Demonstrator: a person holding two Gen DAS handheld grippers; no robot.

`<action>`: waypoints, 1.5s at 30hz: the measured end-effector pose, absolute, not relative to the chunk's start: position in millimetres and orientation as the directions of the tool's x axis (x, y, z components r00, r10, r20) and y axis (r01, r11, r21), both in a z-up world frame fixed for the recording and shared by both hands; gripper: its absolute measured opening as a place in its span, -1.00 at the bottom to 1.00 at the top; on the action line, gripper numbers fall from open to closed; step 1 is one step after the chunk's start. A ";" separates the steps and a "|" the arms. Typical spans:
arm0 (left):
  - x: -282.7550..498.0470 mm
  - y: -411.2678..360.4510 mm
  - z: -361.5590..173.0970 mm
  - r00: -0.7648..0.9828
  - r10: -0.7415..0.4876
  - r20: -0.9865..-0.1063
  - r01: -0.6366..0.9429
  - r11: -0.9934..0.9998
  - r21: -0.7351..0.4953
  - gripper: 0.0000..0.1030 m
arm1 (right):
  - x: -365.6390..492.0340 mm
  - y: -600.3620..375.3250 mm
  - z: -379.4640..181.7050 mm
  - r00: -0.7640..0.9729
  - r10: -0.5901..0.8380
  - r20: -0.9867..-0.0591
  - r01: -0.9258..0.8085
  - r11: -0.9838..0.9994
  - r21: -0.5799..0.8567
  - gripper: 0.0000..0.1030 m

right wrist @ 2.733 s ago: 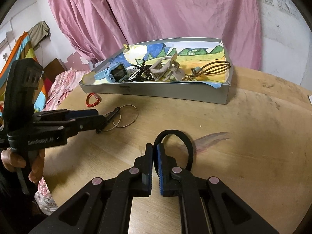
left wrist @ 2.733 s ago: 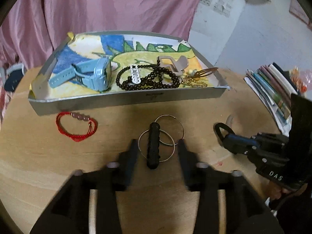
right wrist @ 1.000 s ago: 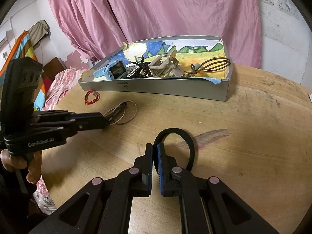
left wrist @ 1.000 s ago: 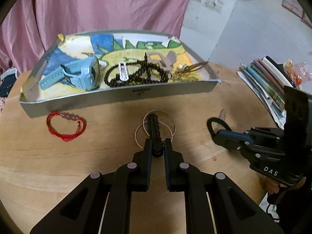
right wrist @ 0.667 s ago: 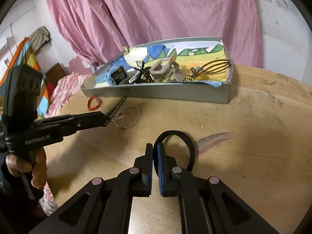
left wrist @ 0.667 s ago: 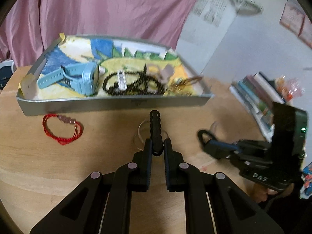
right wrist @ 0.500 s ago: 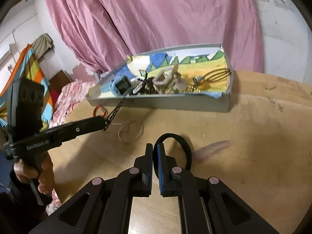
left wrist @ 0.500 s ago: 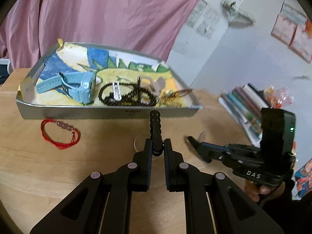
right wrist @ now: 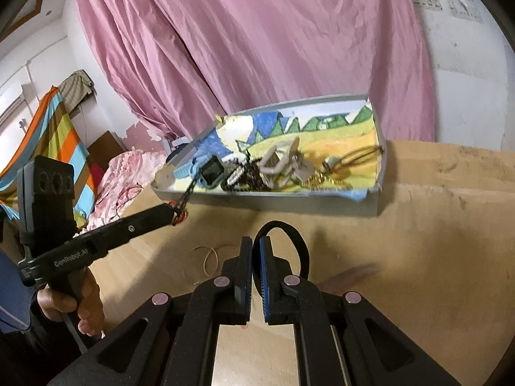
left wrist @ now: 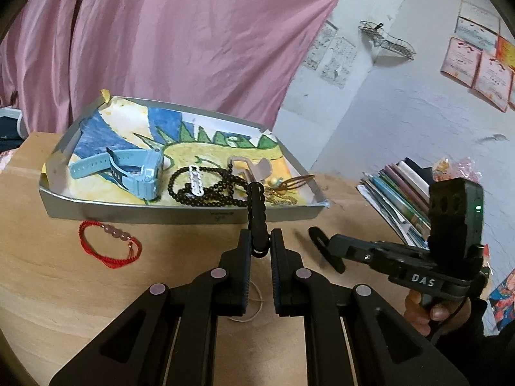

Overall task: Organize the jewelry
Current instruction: 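Lower the keychain into the tray with the left tool while the right tool releases the hair tie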

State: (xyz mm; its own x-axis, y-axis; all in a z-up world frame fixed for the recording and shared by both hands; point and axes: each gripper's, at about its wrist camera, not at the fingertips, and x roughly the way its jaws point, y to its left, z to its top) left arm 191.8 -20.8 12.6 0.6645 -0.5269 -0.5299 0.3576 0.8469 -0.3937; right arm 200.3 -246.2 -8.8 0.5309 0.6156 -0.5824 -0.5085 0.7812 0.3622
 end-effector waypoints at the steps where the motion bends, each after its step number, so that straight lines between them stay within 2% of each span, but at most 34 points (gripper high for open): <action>1: 193.2 -20.3 12.8 0.665 -0.526 -0.530 0.355 0.847 -0.394 -0.83 | 201.6 -245.3 -5.1 0.537 0.615 -0.577 -0.513 0.781 0.356 -0.90; 7: 215.4 -17.5 26.1 0.696 -0.460 -0.552 0.291 0.883 -0.369 -0.83 | 225.0 -237.3 23.5 0.594 0.599 -0.537 -0.523 0.795 0.308 -0.90; 13: 255.1 -14.7 29.2 0.717 -0.391 -0.577 0.226 0.914 -0.338 -0.83 | 262.3 -235.8 25.5 0.626 0.564 -0.539 -0.455 0.825 0.336 -0.90; 20: 287.1 -20.7 13.1 0.678 -0.397 -0.619 0.218 0.913 -0.346 -0.83 | 287.8 -241.3 -0.9 0.603 0.543 -0.585 -0.364 0.839 0.404 -0.90; 32: 284.4 -28.4 -1.8 0.631 -0.403 -0.663 0.208 0.911 -0.356 -0.83 | 279.4 -233.9 -15.0 0.596 0.503 -0.626 -0.360 0.864 0.352 -0.88; 34: 284.4 -28.4 -0.6 0.629 -0.403 -0.665 0.199 0.910 -0.363 -0.82 | 278.5 -235.5 -13.8 0.605 0.491 -0.626 -0.351 0.871 0.344 -0.82; 37: 278.6 -28.4 4.6 0.632 -0.406 -0.660 0.198 0.908 -0.369 -0.77 | 273.8 -242.3 -12.4 0.620 0.476 -0.624 -0.332 0.879 0.341 -0.56; 38: 277.1 -28.9 6.0 0.632 -0.407 -0.660 0.199 0.908 -0.369 -0.70 | 271.5 -245.5 -11.5 0.626 0.474 -0.619 -0.328 0.880 0.343 -0.40; 39: 274.6 -29.3 7.9 0.635 -0.406 -0.658 0.200 0.908 -0.367 -0.48 | 268.7 -248.9 -10.4 0.633 0.470 -0.615 -0.322 0.883 0.342 -0.29; 40: 273.0 -29.6 9.4 0.638 -0.404 -0.656 0.199 0.909 -0.367 -0.25 | 267.0 -251.7 -9.4 0.639 0.466 -0.612 -0.318 0.885 0.341 -0.26; 43: 264.3 -29.8 15.9 0.649 -0.402 -0.646 0.198 0.909 -0.367 -0.18 | 257.2 -260.0 -4.0 0.663 0.448 -0.599 -0.307 0.893 0.328 -0.13; 45: 258.5 -30.1 20.5 0.657 -0.388 -0.646 0.193 0.915 -0.354 -0.12 | 250.5 -264.0 -0.6 0.678 0.436 -0.592 -0.302 0.899 0.316 0.30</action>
State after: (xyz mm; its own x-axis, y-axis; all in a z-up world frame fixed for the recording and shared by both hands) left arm 258.5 -30.1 20.5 0.6570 -0.3884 -0.6461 0.1934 0.9152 -0.3536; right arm 250.5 -264.0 -0.6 0.6785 0.4356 -0.5916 -0.3021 0.8994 0.3158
